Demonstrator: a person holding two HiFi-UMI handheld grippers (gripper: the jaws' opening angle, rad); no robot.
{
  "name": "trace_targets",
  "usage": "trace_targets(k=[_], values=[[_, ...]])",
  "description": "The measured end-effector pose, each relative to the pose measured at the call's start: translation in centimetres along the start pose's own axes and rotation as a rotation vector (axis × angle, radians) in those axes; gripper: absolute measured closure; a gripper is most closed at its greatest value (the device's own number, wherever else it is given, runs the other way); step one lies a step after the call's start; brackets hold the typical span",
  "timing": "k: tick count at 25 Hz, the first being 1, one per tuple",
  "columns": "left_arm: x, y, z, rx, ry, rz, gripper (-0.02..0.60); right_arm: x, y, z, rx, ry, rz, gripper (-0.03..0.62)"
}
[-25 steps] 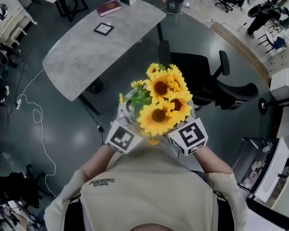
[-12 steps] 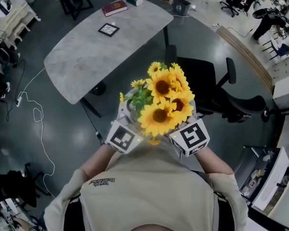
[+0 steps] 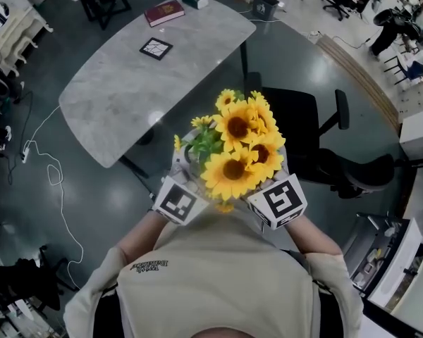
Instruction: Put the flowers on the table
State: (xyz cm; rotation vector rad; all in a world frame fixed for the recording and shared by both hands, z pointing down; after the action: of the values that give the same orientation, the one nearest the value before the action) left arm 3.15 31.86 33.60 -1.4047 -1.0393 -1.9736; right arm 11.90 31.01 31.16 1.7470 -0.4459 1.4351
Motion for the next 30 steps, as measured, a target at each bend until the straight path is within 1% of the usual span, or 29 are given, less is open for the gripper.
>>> trace_targets(k=[5, 12, 23, 30], values=[[0.7, 1.5, -4.2, 0.007, -0.016, -0.002, 0.075, -1.1, 3.8, 2.3, 0.001, 0.010, -0.012, 0.074], [0.5, 3.5, -11.3, 0.012, -0.032, -0.001, 0.075, -4.0, 9.4, 6.1, -0.004, 0.018, -0.030, 0.074], [-0.2, 6.1, -23.1, 0.043, -0.033, 0.012, 0.075, -9.6, 18.3, 11.6, 0.029, 0.025, -0.037, 0.074], [-0.1, 7.9, -29.7, 0.076, -0.037, 0.022, 0.075, -12.2, 23.4, 14.8, 0.059, 0.035, -0.037, 0.074]])
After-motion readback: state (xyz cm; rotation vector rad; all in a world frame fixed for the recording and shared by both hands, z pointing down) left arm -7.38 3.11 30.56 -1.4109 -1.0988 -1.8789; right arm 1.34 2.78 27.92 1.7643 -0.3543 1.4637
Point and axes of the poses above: the fingertips, and each gripper's own axes: y forward along the fingers, z to its right, x out of its underside, the point moved 7 cm from there along -y, backward along the fingers, and after that the axes turned 10 degrees about -z, right-handed, at the moved point
